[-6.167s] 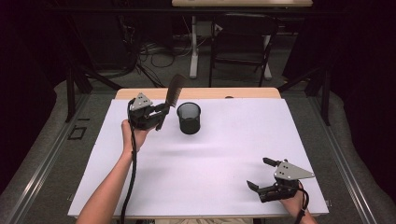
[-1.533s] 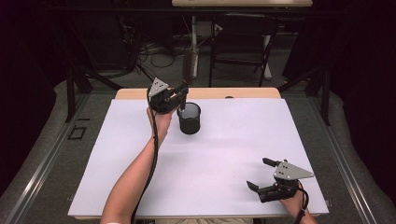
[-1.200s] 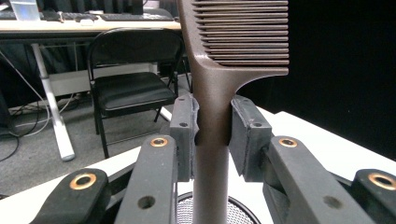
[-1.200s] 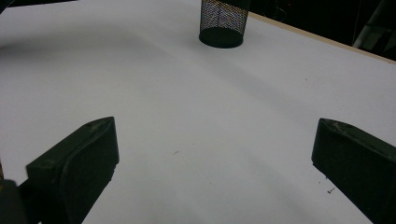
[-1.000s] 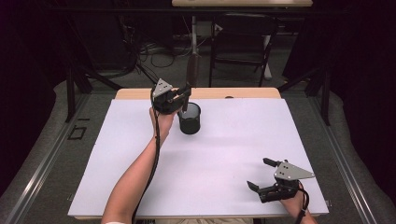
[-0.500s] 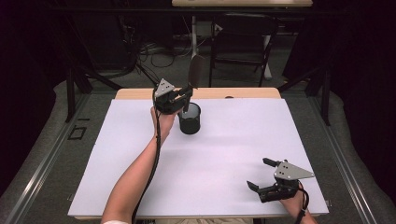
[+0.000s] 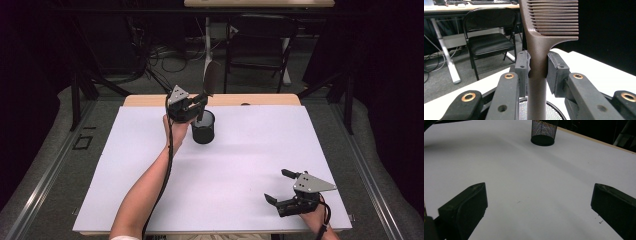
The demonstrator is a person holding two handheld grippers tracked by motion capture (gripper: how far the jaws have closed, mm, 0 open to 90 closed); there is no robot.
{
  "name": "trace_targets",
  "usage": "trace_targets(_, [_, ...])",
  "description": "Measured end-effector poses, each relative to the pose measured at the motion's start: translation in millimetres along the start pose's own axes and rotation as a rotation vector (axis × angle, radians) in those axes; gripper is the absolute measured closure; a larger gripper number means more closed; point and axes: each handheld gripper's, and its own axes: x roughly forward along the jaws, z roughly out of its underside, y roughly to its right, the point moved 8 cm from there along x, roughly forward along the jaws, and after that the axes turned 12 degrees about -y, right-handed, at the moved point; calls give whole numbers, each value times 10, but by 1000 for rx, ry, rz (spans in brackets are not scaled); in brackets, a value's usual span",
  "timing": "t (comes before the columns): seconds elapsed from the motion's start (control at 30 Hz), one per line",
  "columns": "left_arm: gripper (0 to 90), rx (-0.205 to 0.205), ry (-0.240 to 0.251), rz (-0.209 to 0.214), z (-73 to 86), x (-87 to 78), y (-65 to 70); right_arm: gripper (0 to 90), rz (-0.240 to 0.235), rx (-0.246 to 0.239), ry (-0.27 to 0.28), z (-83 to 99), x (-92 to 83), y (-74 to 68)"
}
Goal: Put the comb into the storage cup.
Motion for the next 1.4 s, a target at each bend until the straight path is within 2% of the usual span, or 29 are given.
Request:
trace_targets(0.13, [725, -1, 1, -3, 13, 23, -5, 3, 3, -5, 6, -5, -14, -4])
trace_targets(0.4, [724, 27, -29, -13, 65, 97, 15, 3, -2, 0, 3, -1, -4, 0])
trace_targets(0.8, [725, 19, -39, -4, 112, 113, -2, 3, -6, 5, 11, -10, -10, -4])
trace_targets(1.03, [725, 20, -59, -13, 161, 153, -2, 3, -5, 2, 7, -10, -10, -4])
trace_targets(1.4, [725, 29, -91, 0, 229, 194, 9, 3, -5, 3, 4, -9, -7, -4])
